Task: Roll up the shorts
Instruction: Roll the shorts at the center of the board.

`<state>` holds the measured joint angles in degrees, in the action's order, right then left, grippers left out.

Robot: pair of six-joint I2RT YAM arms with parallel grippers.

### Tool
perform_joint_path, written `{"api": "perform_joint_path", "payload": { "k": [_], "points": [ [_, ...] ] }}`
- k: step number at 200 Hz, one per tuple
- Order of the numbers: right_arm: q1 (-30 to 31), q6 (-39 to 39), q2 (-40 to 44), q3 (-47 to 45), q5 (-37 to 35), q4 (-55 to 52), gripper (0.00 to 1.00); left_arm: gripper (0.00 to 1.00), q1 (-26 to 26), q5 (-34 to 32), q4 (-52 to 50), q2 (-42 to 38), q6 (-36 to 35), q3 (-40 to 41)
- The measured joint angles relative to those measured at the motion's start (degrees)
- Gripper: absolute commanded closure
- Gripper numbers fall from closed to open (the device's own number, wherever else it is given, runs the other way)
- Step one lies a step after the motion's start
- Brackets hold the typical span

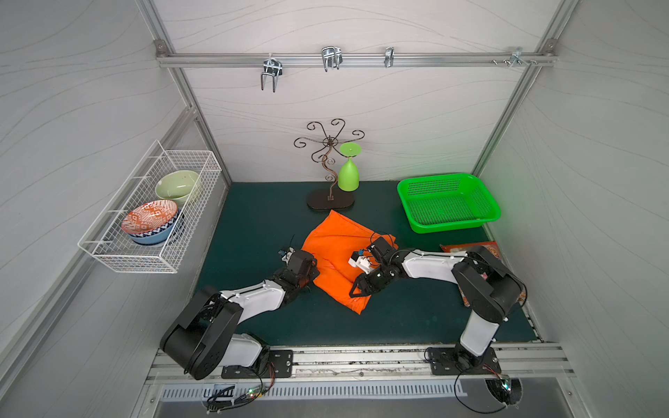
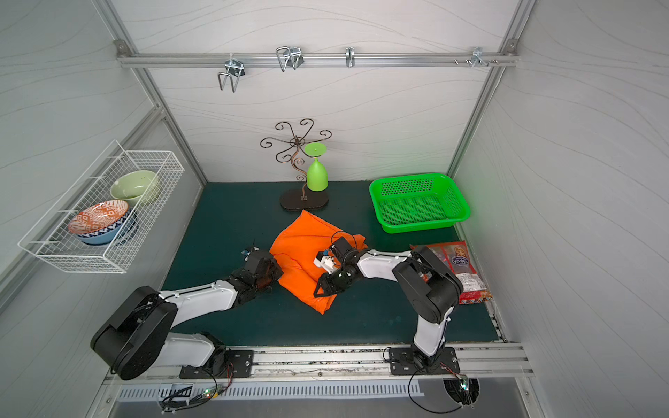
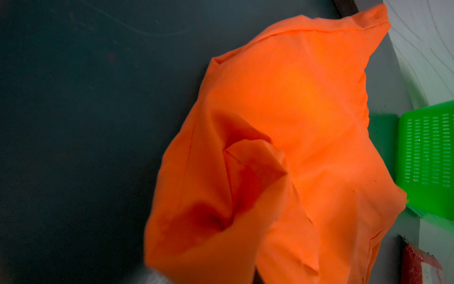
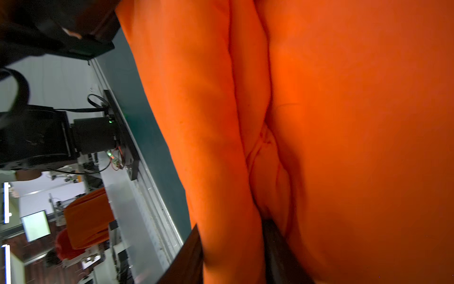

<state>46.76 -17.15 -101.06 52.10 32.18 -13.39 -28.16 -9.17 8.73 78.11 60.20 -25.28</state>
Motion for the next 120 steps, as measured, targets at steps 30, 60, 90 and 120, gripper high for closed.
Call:
{"api": "perform_joint_path", "payload": {
  "k": [30,60,90,120],
  "points": [
    [1.33,0.02,2.43,0.07,-6.27,-1.68,0.58,1.00,0.33,0.79,-4.66,-0.02,-0.46,-2.21],
    [2.75,0.55,9.09,1.11,-14.29,-10.10,0.53,1.00,0.63,1.33,-11.43,-0.48,-1.62,-5.42],
    [6.86,2.08,17.33,4.57,-25.33,-18.27,0.47,1.00,1.51,1.60,-18.47,-0.37,-2.40,-8.79],
    [16.52,5.25,22.08,6.05,-36.48,-19.54,0.34,1.00,1.70,2.80,-23.02,0.15,-2.36,-10.60]
  ]
}}
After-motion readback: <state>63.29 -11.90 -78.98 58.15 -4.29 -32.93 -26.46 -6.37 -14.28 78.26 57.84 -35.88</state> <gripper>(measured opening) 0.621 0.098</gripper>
